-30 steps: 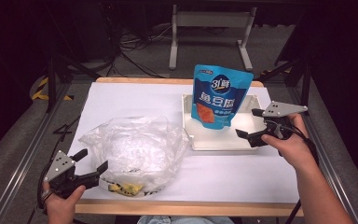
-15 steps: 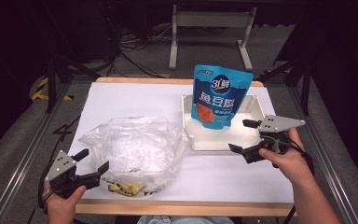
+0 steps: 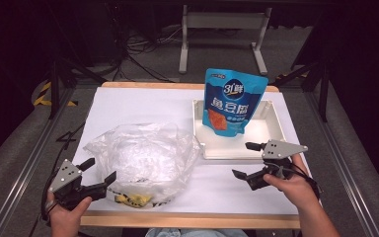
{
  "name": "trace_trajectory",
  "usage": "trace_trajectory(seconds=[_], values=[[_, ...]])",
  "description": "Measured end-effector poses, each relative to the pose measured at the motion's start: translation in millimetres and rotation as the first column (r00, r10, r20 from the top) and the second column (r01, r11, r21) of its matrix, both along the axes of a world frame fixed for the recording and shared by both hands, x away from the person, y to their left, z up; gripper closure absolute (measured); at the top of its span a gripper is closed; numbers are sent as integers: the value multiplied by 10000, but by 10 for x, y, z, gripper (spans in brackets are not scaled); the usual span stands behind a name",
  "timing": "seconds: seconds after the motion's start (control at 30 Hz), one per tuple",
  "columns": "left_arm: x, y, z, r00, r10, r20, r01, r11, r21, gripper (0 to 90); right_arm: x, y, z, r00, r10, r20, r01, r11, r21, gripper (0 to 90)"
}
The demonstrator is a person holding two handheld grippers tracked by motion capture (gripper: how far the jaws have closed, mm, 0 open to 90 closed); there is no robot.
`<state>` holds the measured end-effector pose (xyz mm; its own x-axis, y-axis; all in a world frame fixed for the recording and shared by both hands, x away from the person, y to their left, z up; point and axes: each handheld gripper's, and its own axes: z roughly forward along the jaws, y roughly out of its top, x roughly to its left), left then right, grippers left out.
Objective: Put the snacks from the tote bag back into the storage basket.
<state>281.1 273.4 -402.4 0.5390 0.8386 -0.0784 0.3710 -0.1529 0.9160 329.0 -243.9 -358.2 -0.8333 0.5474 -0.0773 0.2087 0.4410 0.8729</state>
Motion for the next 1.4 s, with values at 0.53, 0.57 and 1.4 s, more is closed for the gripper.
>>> trace_trajectory(seconds=[0.53, 0.57, 1.4], values=[[11, -13, -17, 9997, -233, 1, 233, 9997, 103, 147, 45, -2, -412, 9992, -206, -349, 198, 9996, -216, 54], [12, -17, -20, 9997, -253, 5, 253, 9996, 139, 147, 53, -13, -449, 9991, -173, -383, 168, 9998, -137, 55], [42, -24, -56, 9985, -544, -98, 546, 9983, 187, 139, 97, -5, -692, 9939, -958, -552, 907, 9919, -888, 61]])
